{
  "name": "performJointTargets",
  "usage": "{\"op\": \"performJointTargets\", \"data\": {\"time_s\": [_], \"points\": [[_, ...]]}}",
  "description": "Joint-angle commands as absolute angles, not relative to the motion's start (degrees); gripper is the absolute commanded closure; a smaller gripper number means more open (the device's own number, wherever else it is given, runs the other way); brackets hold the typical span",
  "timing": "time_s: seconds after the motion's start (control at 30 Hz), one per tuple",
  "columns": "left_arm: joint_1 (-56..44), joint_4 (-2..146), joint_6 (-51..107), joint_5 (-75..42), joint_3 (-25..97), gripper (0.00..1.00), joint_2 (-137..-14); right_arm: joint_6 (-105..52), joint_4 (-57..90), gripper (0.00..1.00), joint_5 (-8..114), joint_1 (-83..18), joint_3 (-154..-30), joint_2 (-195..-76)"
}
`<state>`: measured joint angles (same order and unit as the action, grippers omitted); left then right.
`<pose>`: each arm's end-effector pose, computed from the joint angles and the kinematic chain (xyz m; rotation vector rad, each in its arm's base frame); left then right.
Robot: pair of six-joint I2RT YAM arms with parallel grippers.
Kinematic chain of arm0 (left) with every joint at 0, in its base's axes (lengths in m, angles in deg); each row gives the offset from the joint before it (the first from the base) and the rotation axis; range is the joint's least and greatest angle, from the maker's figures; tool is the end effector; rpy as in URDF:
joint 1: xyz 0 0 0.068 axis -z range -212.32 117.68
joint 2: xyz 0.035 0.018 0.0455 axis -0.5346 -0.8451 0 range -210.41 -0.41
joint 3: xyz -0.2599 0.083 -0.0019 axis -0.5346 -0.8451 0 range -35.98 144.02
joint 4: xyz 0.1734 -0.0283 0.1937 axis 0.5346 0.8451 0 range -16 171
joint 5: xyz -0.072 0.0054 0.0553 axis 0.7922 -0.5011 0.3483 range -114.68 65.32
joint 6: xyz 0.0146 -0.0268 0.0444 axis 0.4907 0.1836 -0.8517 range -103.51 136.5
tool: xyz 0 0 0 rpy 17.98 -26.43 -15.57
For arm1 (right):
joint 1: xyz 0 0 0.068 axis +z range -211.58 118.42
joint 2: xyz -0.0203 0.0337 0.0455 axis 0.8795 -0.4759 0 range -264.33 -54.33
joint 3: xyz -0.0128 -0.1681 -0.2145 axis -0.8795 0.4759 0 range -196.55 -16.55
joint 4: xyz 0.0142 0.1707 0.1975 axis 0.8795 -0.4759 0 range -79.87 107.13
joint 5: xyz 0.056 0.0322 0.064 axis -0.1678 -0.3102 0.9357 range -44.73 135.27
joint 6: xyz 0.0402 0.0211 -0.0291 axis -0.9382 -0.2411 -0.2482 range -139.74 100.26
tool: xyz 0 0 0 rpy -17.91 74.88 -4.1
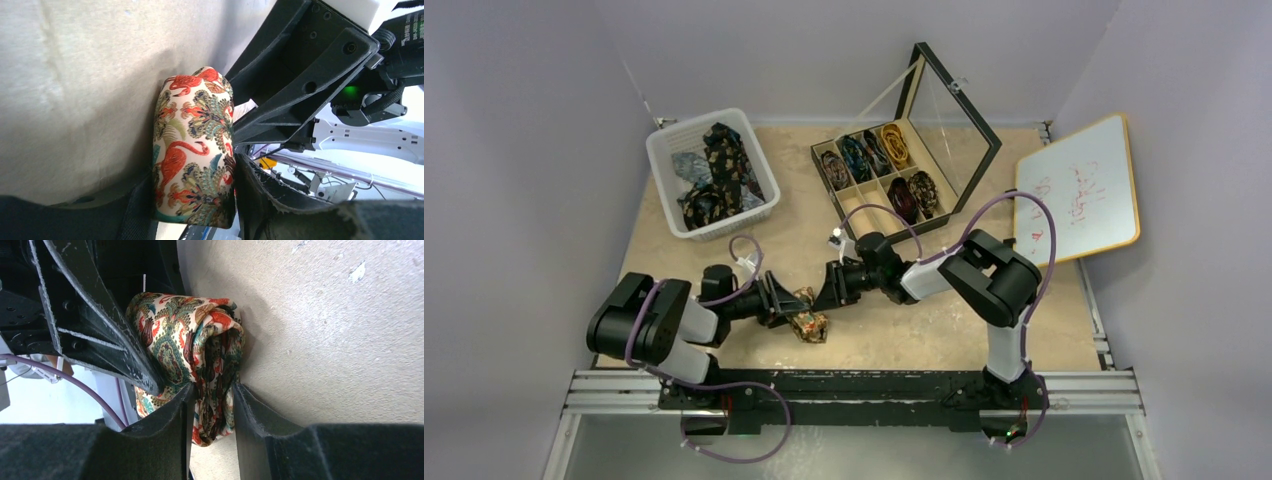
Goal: Roll the ties
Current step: Pick up the tie at the center of the board.
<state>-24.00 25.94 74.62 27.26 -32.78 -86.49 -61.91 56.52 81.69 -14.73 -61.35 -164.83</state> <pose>0.1648 -0.0524 0.0864 -0.4390 2.3404 -1.6011 0.2308 0.2770 0.1167 -0.5613 2.2700 1.5351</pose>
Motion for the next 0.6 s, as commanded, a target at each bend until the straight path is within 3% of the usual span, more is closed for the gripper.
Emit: {"op": "performJointTargets", "data": {"time_s": [0.0,0.2,0.37,0.47,0.57], "points": [[-20.7,20.8,75.0,26.6,-30.9,0.53,-88.8,-60.2,56.2,0.65,83.6,-14.5,-63.1,-166.2],[-20.5,19.7,75.8,24.5,-31.6,0.68,-89.0,-59.7,55.1,0.65,83.6,-14.6,-62.6,-165.8],[-20.5,18.3,76.6,25.0,-31.6,0.89,-87.5,-60.1,54.5,0.63,84.2,-14.8,-61.4,-163.7],[-20.6,19.9,76.5,25.2,-32.0,1.00,-84.0,-60.2,55.0,0.56,84.3,-16.2,-59.8,-159.3],[-20.6,25.7,75.0,24.5,-31.4,1.00,-78.0,-61.4,57.7,0.42,86.2,-19.3,-57.2,-155.0]]}}
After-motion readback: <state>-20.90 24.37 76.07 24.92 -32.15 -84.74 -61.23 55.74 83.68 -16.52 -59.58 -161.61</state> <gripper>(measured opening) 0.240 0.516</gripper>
